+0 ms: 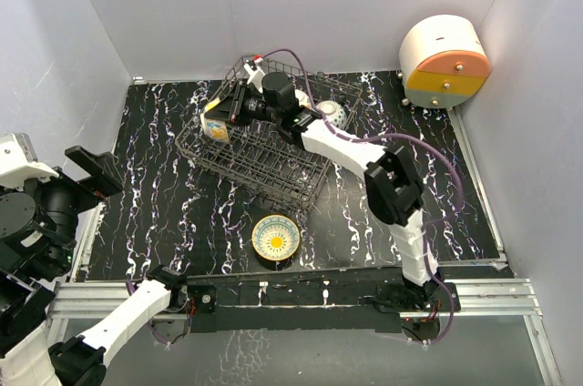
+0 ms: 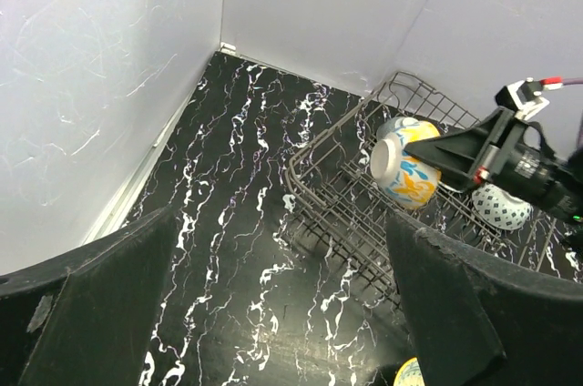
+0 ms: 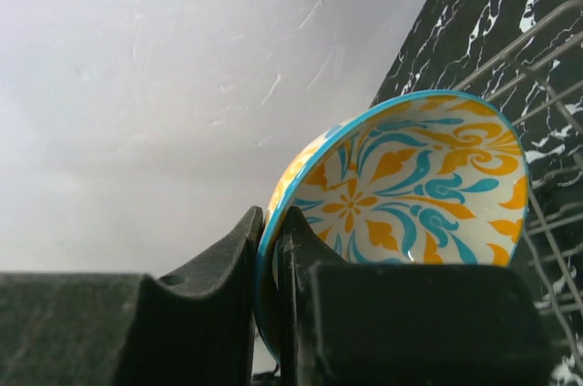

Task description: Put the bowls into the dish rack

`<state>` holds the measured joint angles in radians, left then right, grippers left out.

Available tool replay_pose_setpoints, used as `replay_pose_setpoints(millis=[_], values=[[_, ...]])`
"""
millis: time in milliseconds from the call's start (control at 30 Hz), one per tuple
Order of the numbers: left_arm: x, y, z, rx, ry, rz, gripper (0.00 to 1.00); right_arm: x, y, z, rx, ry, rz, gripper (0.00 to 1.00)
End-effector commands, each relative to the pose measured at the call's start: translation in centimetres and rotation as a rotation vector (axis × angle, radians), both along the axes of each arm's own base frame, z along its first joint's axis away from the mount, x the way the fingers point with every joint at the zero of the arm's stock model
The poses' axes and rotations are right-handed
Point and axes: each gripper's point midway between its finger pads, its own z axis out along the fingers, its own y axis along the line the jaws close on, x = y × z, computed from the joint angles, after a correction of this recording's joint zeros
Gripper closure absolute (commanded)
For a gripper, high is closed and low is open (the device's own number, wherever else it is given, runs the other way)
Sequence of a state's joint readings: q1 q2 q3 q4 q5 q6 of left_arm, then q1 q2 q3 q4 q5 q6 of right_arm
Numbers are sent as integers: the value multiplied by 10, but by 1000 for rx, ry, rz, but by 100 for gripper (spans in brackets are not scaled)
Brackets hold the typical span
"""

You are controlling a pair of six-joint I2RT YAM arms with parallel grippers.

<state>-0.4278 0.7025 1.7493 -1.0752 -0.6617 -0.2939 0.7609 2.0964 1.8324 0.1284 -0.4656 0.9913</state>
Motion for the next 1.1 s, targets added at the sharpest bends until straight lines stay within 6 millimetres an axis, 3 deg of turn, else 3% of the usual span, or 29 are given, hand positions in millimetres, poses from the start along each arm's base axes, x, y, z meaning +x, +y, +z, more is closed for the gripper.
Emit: replay_pose_setpoints(millis=[0, 133, 533, 833, 1067], values=[[5, -2, 0, 23, -1, -8, 5, 3, 21, 50, 263, -22, 92, 92], [6, -1, -3, 32, 4, -4, 5, 35, 26, 33, 315, 17, 57, 92], [5, 1, -7, 78, 19, -5, 4, 88, 35, -30, 313, 56, -71, 92], [11, -1, -8, 117, 28, -21, 4, 107, 39, -68, 328, 112, -128, 92], [14, -3, -12, 139, 38, -29, 4, 107, 36, -96, 271, 154, -151, 91]])
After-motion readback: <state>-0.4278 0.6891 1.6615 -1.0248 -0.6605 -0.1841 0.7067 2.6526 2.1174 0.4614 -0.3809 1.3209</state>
